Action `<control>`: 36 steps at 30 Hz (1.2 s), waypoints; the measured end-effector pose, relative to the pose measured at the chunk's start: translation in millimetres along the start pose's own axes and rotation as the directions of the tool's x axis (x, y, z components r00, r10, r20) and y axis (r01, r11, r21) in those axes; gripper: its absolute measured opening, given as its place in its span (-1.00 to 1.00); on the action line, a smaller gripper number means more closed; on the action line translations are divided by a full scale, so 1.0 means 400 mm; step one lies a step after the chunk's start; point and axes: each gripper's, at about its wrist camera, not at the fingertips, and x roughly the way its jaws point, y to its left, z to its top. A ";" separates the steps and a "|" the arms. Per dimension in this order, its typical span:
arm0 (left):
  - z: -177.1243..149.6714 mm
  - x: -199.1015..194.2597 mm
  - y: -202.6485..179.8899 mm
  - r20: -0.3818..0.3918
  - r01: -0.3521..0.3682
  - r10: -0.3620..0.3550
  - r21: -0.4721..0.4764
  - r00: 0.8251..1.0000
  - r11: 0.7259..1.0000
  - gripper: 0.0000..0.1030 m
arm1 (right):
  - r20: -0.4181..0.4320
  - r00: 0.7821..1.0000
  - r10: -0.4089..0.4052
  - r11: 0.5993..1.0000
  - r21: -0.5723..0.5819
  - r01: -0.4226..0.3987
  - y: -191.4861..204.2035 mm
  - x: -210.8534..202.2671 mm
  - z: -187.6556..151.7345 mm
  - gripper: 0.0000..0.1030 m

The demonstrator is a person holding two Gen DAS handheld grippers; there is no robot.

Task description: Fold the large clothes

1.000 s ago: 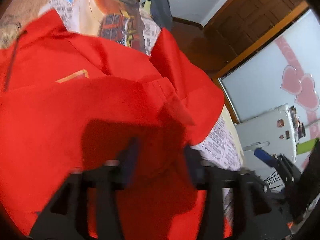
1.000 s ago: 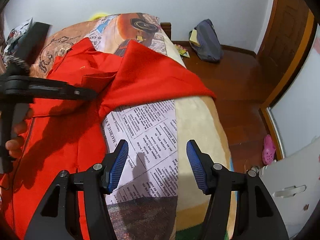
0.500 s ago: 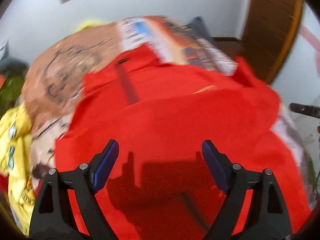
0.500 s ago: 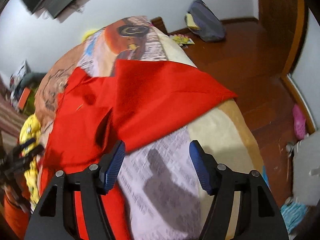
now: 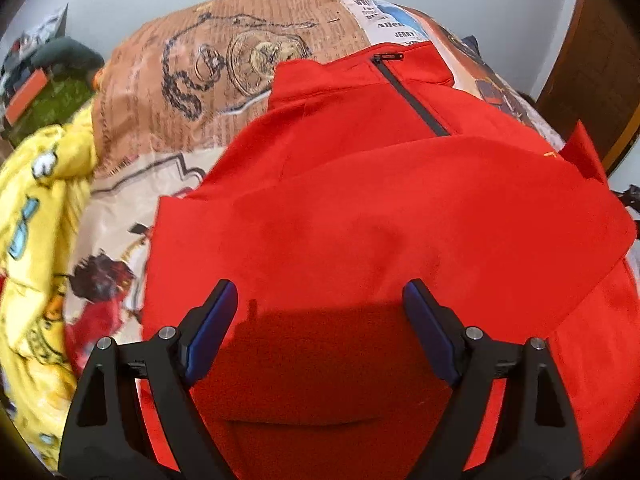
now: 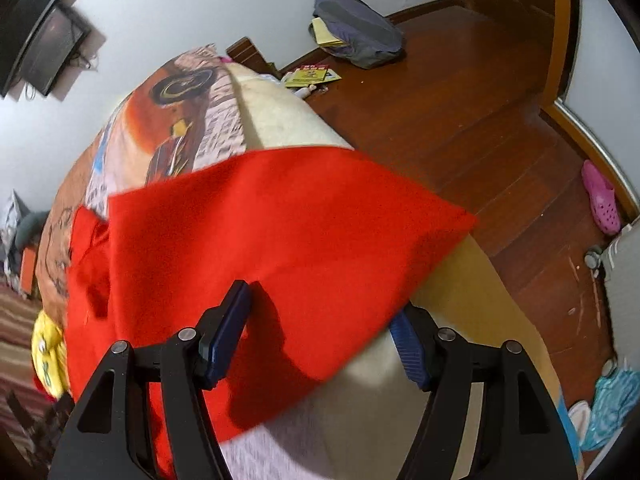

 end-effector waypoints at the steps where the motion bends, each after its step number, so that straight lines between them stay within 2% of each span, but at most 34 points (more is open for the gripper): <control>1: -0.001 0.005 0.002 0.002 0.009 -0.009 -0.018 1.000 1.000 0.66 | 0.008 1.000 0.000 1.000 0.010 0.000 -0.001 0.007 0.011 0.12; 2: 0.000 0.009 0.005 0.008 0.016 -0.015 -0.031 1.000 0.999 0.66 | 0.012 1.000 -0.014 1.000 0.009 0.014 0.001 0.012 0.021 0.04; 3: -0.001 0.011 0.006 0.012 0.018 -0.018 -0.036 1.000 0.999 0.67 | 0.020 0.999 -0.027 1.000 0.009 0.027 0.005 0.013 0.028 -0.21; 4: -0.001 0.010 0.004 0.018 0.019 -0.018 -0.038 1.000 0.999 0.67 | 0.033 0.999 -0.036 0.999 0.005 0.036 0.007 0.011 0.035 -0.54; 6: -0.003 0.008 -0.001 0.032 0.012 -0.011 -0.021 0.999 1.000 0.67 | 0.038 0.999 -0.031 0.999 -0.010 0.032 0.018 0.004 0.043 -0.80; 7: -0.005 0.007 -0.004 0.039 0.005 -0.004 -0.009 0.999 1.000 0.67 | 0.042 0.999 -0.033 0.999 -0.019 0.034 0.026 -0.006 0.043 -0.85; 10: -0.006 -0.002 -0.012 0.052 -0.020 0.018 0.027 0.999 0.999 0.64 | 0.070 0.997 -0.045 0.994 -0.092 0.052 0.069 -0.052 0.037 -0.87; 14: -0.015 -0.029 -0.033 0.069 -0.051 0.045 0.088 0.997 0.995 0.47 | 0.154 0.988 -0.033 0.973 -0.221 0.067 0.164 -0.161 0.024 -0.87; 18: -0.034 -0.078 -0.053 0.109 -0.082 0.067 0.144 0.992 0.986 0.47 | 0.218 0.975 0.039 0.939 -0.341 0.039 0.289 -0.272 -0.001 -0.88; 21: -0.052 -0.128 -0.065 0.147 -0.097 0.071 0.179 0.987 0.979 0.47 | 0.227 0.965 0.128 0.906 -0.424 -0.020 0.389 -0.333 -0.040 -0.89; 24: -0.067 -0.175 -0.059 0.162 -0.089 0.059 0.186 0.985 0.978 0.47 | 0.184 0.963 0.194 0.862 -0.501 -0.078 0.483 -0.349 -0.103 -0.89; 27: -0.083 -0.209 -0.039 0.162 -0.079 0.051 0.175 0.986 0.981 0.47 | 0.094 0.970 0.226 0.816 -0.562 -0.135 0.559 -0.309 -0.190 -0.88; 31: -0.111 -0.223 -0.016 0.143 -0.086 0.063 0.161 0.988 0.983 0.47 | -0.036 0.986 0.160 0.782 -0.605 -0.149 0.606 -0.191 -0.295 -0.88; 34: -0.128 -0.224 0.001 0.126 -0.085 0.067 0.143 0.990 0.986 0.47 | -0.122 0.987 0.101 0.792 -0.591 -0.154 0.603 -0.109 -0.349 -0.80; 36: -0.135 -0.221 0.012 0.119 -0.086 0.070 0.131 0.990 0.988 0.47 | -0.140 0.988 0.060 0.806 -0.577 -0.131 0.589 -0.085 -0.366 -0.79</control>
